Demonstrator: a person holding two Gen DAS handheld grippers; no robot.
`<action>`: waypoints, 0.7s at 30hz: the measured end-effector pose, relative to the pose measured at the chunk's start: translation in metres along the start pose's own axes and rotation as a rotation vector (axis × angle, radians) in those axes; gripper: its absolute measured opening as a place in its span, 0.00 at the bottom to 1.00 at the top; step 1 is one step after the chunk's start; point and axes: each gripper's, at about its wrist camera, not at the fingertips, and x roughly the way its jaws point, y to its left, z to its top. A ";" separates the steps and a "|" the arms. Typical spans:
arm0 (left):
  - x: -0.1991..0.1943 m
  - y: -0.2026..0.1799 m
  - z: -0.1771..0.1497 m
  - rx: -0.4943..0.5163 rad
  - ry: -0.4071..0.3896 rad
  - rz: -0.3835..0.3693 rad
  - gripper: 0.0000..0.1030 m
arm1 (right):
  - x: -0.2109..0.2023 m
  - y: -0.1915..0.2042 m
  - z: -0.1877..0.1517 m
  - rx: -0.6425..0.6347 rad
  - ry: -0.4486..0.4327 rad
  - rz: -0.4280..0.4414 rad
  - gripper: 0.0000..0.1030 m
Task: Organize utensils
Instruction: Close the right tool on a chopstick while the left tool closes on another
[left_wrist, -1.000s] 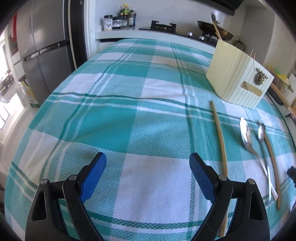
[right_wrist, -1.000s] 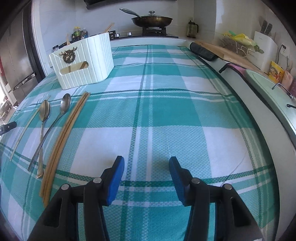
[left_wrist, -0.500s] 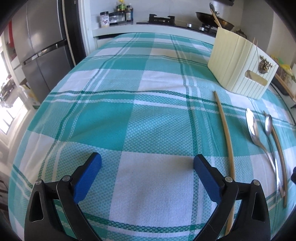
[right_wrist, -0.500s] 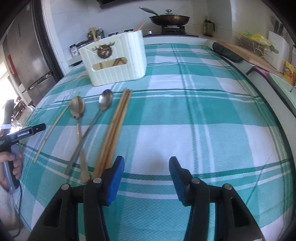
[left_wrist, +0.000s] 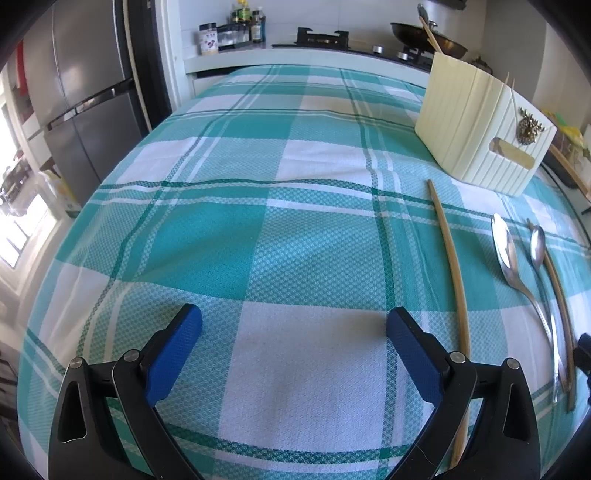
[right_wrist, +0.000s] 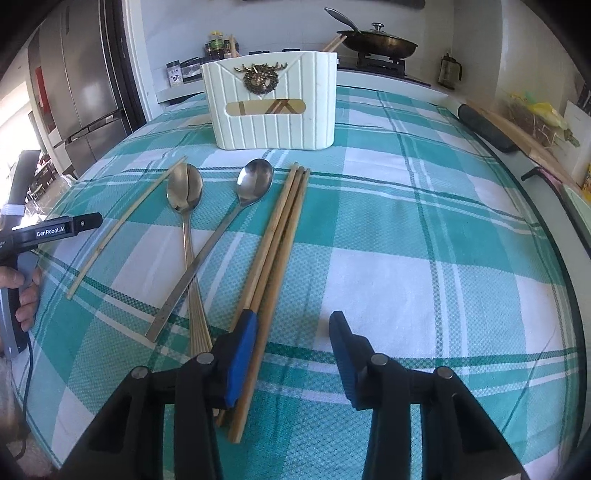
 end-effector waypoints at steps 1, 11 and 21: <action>0.000 0.000 0.000 0.000 0.000 0.000 0.98 | 0.001 0.001 0.000 -0.012 0.007 -0.001 0.26; -0.007 0.010 0.000 -0.052 -0.023 -0.080 0.98 | 0.002 -0.033 -0.001 0.023 -0.008 -0.131 0.07; -0.042 -0.048 -0.009 0.073 -0.009 -0.233 0.97 | -0.008 -0.077 -0.015 0.111 -0.018 -0.183 0.07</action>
